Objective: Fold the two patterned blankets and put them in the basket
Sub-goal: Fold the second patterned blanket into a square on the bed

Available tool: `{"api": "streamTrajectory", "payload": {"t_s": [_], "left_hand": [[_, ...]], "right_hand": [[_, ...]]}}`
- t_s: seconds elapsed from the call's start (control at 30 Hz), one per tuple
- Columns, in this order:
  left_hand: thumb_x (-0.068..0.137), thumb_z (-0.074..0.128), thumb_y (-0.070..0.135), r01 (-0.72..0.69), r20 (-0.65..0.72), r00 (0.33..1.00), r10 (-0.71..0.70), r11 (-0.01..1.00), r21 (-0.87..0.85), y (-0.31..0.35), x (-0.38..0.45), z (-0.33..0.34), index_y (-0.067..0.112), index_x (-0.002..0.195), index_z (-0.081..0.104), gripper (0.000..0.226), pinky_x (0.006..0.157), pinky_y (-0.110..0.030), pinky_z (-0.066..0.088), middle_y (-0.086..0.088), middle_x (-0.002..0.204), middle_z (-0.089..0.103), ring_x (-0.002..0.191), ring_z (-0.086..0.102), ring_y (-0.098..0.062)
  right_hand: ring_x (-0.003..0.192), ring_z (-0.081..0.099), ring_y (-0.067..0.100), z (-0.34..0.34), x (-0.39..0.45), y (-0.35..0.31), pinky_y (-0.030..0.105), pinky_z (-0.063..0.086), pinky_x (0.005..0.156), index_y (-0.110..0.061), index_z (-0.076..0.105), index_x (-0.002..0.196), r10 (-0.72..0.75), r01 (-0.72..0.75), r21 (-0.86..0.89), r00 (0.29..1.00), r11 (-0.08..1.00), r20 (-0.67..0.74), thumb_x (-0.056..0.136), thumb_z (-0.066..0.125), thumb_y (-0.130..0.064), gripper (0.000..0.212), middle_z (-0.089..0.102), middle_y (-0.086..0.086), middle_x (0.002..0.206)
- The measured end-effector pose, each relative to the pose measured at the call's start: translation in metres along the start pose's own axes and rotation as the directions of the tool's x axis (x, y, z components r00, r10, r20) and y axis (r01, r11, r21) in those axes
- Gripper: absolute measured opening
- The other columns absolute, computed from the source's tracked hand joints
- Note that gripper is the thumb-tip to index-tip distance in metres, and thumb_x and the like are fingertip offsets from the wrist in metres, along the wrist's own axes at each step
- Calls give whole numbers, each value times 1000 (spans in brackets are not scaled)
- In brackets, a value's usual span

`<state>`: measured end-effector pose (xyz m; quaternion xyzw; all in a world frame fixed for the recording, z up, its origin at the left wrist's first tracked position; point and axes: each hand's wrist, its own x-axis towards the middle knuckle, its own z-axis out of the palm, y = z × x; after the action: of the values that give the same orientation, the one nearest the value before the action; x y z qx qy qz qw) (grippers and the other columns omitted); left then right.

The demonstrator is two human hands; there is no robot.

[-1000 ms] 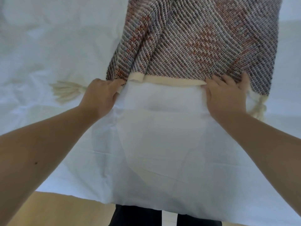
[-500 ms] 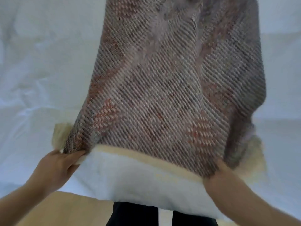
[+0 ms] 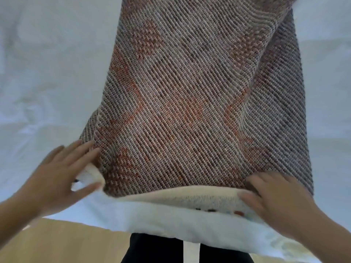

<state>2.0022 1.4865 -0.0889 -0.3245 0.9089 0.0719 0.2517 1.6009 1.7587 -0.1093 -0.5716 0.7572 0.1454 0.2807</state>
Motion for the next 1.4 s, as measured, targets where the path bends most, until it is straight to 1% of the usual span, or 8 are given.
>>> {"api": "streamTrajectory", "payload": {"t_s": [0.07, 0.17, 0.23, 0.33, 0.53, 0.77, 1.23, 1.4], "left_hand": [[88, 33, 81, -199, 56, 980, 192, 970, 137, 22, 22, -17, 16, 159, 24, 96, 121, -50, 11, -10, 164, 22, 152, 16, -27], [91, 21, 82, -309, 46, 951, 306, 948, 81, 72, 59, -31, 14, 160, 8, 98, 121, -47, 6, -9, 167, 9, 154, 4, -24], [92, 8, 81, -324, -76, 942, 326, 945, 39, 111, 93, -37, 16, 159, -10, 95, 123, -46, -6, -5, 166, -13, 153, -14, -19], [91, -1, 79, -267, -110, 956, 270, 963, 45, 149, 141, -25, 19, 153, -29, 91, 122, -45, -16, -1, 160, -34, 146, -33, -16], [94, -1, 75, -225, -58, 973, 224, 974, -15, 146, 143, 33, 18, 157, -15, 86, 123, -45, -9, -4, 166, -18, 151, -24, -18], [99, 13, 69, -209, -120, 972, 202, 976, -51, 133, 110, 63, 13, 160, 4, 83, 123, -46, 2, -7, 168, 1, 155, -6, -21], [101, 17, 62, -122, -90, 989, 116, 991, -56, 119, 61, 94, 7, 159, 13, 79, 122, -49, 7, -15, 165, 15, 154, 6, -27], [100, 19, 66, -161, -189, 973, 133, 977, -139, 140, 77, 69, 10, 160, 7, 82, 122, -48, 8, -11, 167, 8, 155, 4, -25]], "right_hand": [[109, 66, 28, -5, 8, -2, 48, 53, 88, -22, 68, 118, -16, 14, -34, 998, 999, -54, 93, 26, -71, 69, 68, -1, 121], [146, 32, 27, -11, 25, -22, 47, 22, 118, -25, 39, 151, -93, 97, 51, 993, 994, -80, 94, 16, -76, 80, 35, 1, 157], [152, 4, 18, -12, 40, -34, 41, 3, 121, -34, 13, 157, -98, 113, 117, 987, 987, -126, 90, 9, -80, 81, 8, -7, 164], [152, -4, 16, -12, 71, -50, 41, -1, 121, -33, 7, 157, -31, 89, 223, 967, 971, -252, 91, 12, -78, 81, 1, -8, 164], [153, -2, 23, 52, 82, -46, 49, -1, 122, -24, 8, 158, 9, 10, 87, 978, 996, -208, 95, 17, -73, 80, 6, 4, 166], [152, 8, 25, 96, 33, -23, 48, 0, 123, -19, 18, 156, 145, -114, 138, 957, 984, -250, 95, 17, -73, 82, 13, 6, 164], [150, 16, 31, 127, -16, -2, 57, 10, 119, -16, 30, 155, 396, -356, 225, 902, 907, -169, 89, 21, -75, 89, 19, 9, 163], [151, 3, 35, 99, 4, -14, 55, 2, 120, -15, 19, 157, 416, -345, 269, 863, 899, -285, 86, 24, -80, 97, 6, 16, 164]]}}
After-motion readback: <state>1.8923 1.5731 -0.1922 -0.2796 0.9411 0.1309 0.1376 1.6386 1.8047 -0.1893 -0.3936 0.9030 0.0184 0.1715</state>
